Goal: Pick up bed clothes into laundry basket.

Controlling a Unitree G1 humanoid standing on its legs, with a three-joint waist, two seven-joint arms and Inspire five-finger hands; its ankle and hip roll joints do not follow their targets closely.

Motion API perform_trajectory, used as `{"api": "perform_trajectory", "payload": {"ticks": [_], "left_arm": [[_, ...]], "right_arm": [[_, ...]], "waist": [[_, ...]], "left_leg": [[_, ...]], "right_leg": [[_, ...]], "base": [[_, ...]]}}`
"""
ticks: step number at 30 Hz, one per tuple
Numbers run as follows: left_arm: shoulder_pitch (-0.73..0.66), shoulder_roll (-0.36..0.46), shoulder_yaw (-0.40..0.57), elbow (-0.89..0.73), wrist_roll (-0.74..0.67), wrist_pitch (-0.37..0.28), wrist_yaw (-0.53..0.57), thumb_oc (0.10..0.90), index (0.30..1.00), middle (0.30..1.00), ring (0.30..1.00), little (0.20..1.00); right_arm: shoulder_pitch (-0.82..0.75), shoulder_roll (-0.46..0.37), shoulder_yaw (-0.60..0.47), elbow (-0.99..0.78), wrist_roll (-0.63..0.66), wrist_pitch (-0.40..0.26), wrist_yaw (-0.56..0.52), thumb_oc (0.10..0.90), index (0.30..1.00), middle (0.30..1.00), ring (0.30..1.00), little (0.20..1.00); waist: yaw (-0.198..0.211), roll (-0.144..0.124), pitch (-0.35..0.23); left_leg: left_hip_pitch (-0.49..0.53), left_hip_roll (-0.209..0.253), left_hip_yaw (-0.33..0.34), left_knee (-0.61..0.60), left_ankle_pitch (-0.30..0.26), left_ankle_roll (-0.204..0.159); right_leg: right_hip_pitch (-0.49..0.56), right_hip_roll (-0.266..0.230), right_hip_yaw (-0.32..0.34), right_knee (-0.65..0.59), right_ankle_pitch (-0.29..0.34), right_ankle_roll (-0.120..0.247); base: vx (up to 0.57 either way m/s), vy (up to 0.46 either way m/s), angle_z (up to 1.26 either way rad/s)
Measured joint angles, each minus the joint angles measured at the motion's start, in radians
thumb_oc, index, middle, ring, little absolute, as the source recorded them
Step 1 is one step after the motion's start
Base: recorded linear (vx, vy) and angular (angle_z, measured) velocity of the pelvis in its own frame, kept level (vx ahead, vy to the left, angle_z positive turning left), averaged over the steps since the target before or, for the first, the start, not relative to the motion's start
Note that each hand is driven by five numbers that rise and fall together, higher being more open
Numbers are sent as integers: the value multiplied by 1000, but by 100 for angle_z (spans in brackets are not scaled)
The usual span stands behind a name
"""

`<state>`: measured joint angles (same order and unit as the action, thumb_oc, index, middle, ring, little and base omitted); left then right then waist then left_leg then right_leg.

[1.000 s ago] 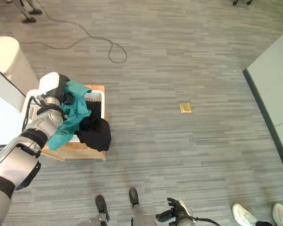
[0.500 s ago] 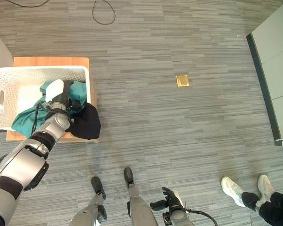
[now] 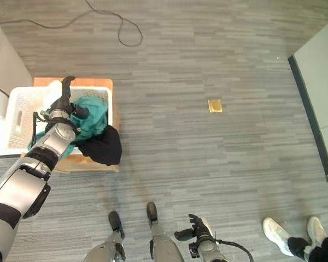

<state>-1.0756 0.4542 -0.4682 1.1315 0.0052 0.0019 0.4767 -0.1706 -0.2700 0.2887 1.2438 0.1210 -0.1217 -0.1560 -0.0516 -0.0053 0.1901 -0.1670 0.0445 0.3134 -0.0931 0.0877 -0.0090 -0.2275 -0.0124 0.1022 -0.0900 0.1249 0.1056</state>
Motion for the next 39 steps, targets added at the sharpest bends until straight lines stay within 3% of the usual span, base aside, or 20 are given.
{"api": "perform_trajectory", "payload": {"ticks": [5, 9, 16, 19, 20, 21, 22, 23, 25, 26, 27, 28, 29, 30, 31, 32, 33, 35, 38, 39], "left_arm": [[17, 4, 41, -115, -166, -32, -34, 800, 900, 900, 900, 900], [24, 34, 60, -170, -257, -43, -76, 800, 900, 900, 900, 900], [106, 107, 122, -454, -279, -83, -67, 800, 900, 900, 900, 900], [168, 120, 139, -526, -276, -87, -72, 800, 900, 900, 900, 900], [185, 121, 138, -535, -276, -87, -70, 800, 900, 900, 900, 900], [224, 156, 152, -562, -276, -87, -70, 800, 900, 900, 900, 900], [294, 181, 210, -632, -277, -89, -75, 800, 900, 900, 900, 900], [543, 212, 436, -850, -271, -122, -69, 800, 900, 900, 900, 900], [715, 219, 595, -860, -258, -146, -23, 800, 900, 900, 900, 900], [750, 217, 649, -836, -248, -148, -35, 800, 900, 900, 900, 900], [806, 216, 689, -822, -240, -149, -31, 800, 900, 900, 900, 900], [856, 218, 722, -754, -241, -147, -7, 800, 900, 900, 900, 900], [861, 213, 730, -725, -241, -147, -6, 800, 900, 900, 900, 900], [879, 183, 740, -665, -246, -140, -24, 800, 900, 900, 900, 900], [905, 165, 733, -666, -251, -139, -39, 800, 900, 900, 900, 900], [927, 143, 728, -670, -254, -139, -53, 800, 900, 900, 900, 900], [969, 78, 720, -678, -263, -139, -78, 800, 900, 900, 900, 900], [1048, 64, 723, -684, -273, -138, -94, 800, 900, 900, 900, 900], [1183, -30, 766, -710, -280, -148, -136, 800, 900, 900, 900, 900], [1192, -59, 762, -703, -280, -148, -142, 800, 900, 900, 900, 900]], "right_arm": [[20, -43, -27, 0, -12, 43, 3, 800, 900, 900, 900, 900], [17, -42, -30, -7, -24, 58, 21, 800, 900, 900, 900, 900], [49, -101, -73, -92, -26, 91, 16, 800, 900, 900, 900, 900], [29, -271, -59, -287, -66, 170, 21, 800, 900, 900, 900, 900], [-3, -340, -34, -310, -93, 151, -2, 800, 900, 900, 900, 900], [-92, -411, -58, -327, -112, 159, -16, 800, 900, 900, 900, 900], [-59, -493, -94, -539, -111, 232, 14, 800, 900, 900, 900, 900], [99, -568, -295, -973, -162, 131, -27, 800, 900, 900, 900, 900], [78, -479, -420, -1121, -209, -21, -91, 800, 900, 900, 900, 900], [141, -458, -476, -1259, -261, 27, -85, 800, 900, 900, 900, 900], [208, -448, -500, -1356, -312, 14, -91, 800, 900, 900, 900, 900], [269, -466, -481, -1427, -375, -11, -92, 800, 900, 900, 900, 900], [277, -457, -465, -1440, -397, -6, -85, 800, 900, 900, 900, 900], [284, -393, -405, -1486, -458, 8, -55, 800, 900, 900, 900, 900], [278, -370, -385, -1486, -466, 4, -44, 800, 900, 900, 900, 900], [274, -354, -372, -1488, -466, 6, -39, 800, 900, 900, 900, 900], [270, -337, -347, -1478, -465, 0, -26, 800, 900, 900, 900, 900], [239, -335, -311, -1448, -464, -6, -9, 800, 900, 900, 900, 900], [210, -330, -289, -1435, -445, 1, -1, 800, 900, 900, 900, 900], [184, -327, -276, -1414, -431, 1, -2, 800, 900, 900, 900, 900]], "waist": [[35, 84, -31], [46, 98, -40], [99, 113, -54], [129, 129, -56], [127, 132, -57], [150, 119, -49], [137, 120, -45], [113, 125, -40], [128, 88, -51], [140, 89, -61], [144, 97, -60], [152, 76, -72], [161, 69, -78], [167, 21, -95], [180, 14, -98], [195, 15, -99], [209, 17, -102], [253, 18, -101], [287, 16, -101], [281, 15, -102]], "left_leg": [[57, -15, -49, 0, -2, -2], [108, -20, -69, -1, -5, 1], [123, -35, -125, -5, -5, 1], [131, -42, -202, 0, -19, -3], [147, -38, -219, -1, -12, -8], [166, -34, -240, 0, -12, -4], [176, -40, -250, 1, -15, 1], [164, -65, -271, 5, -6, 26], [196, -71, -269, 5, -2, 27], [207, -60, -304, 4, -14, 20], [212, -52, -340, 5, -14, 21], [210, -46, -370, 6, -13, 15], [201, -45, -387, 7, -9, 4], [137, -43, -436, 3, -9, -56], [128, -26, -399, -1, -19, -55], [123, -7, -362, -1, -22, -67], [110, 19, -319, 11, 11, -102], [102, 39, -323, 6, 36, -107], [47, 41, -374, 17, 83, -172], [29, 46, -383, 26, 98, -196]], "right_leg": [[76, -14, -45, 1, -10, -16], [137, -23, -70, 1, -23, -13], [176, -38, -121, 3, -32, -19], [171, -47, -181, 117, -85, -13], [163, -50, -192, 181, -104, 0], [150, -54, -179, 277, -142, 38], [132, -64, -178, 323, -171, 46], [109, -90, -165, 371, -224, 46], [156, -89, -152, 362, -245, 36], [164, -77, -148, 377, -249, 38], [156, -75, -136, 408, -284, 52], [142, -78, -113, 385, -332, 68], [144, -78, -101, 346, -330, 77], [165, -86, -115, 159, -171, 66], [193, -82, -136, 109, -122, 17], [214, -75, -156, 75, -101, 10], [258, -61, -203, 1, -86, -10], [265, -38, -224, -2, -88, -9], [278, -9, -274, -2, -119, 5], [281, -9, -282, -4, -132, -12]], "base": [[51, 11, 28], [22, 12, 18], [-20, -22, 24], [-89, -77, 57], [-181, -87, 72], [-108, -71, 66], [-93, -44, 70], [25, -119, 51], [47, -146, 29], [45, -155, 52], [-92, -348, 89], [-127, -361, 87], [-132, -510, 160], [-26, -324, 146], [-37, -354, 141], [-33, -238, 92], [-66, -291, 87], [-71, -259, 57], [-41, -205, 80], [-1, -174, 117]]}}
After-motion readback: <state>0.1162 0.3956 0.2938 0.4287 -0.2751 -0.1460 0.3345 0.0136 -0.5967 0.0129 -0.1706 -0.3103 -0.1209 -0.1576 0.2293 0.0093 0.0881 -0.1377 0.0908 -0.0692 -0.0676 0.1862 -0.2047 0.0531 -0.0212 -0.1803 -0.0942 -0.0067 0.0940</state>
